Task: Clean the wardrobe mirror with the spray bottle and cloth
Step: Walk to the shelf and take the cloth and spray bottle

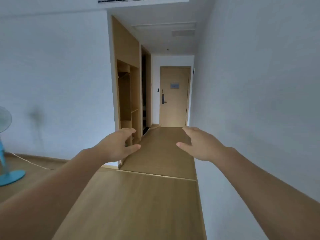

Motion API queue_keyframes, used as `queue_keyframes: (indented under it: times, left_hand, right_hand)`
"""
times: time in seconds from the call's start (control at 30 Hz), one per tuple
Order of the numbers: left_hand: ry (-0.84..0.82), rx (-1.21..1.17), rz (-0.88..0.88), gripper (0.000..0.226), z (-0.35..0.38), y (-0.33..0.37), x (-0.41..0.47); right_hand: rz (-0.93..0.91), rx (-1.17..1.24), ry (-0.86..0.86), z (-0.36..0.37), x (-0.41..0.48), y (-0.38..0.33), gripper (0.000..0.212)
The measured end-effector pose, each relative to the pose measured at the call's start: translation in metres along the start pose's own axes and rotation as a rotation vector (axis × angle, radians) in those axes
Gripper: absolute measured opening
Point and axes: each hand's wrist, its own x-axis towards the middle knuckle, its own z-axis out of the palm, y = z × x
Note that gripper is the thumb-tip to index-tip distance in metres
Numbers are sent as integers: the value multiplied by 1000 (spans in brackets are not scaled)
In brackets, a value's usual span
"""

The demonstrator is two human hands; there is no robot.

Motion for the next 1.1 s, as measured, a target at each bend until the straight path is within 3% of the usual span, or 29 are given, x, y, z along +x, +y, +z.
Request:
queue_keyframes:
  times: [0.33,0.8,1.1]
  left_hand:
    - [-55,-30,-30,71,57,-37,40]
    - [-279,-59,53,68,142,-148,145]
    - [-302,-135,21,67,194,-188,191]
  right_hand:
    - [25,25,-71,56,46,13,75]
    - [245,51,-208,164,136,22,73]
    - [317,85,-230,220,166,59,74]
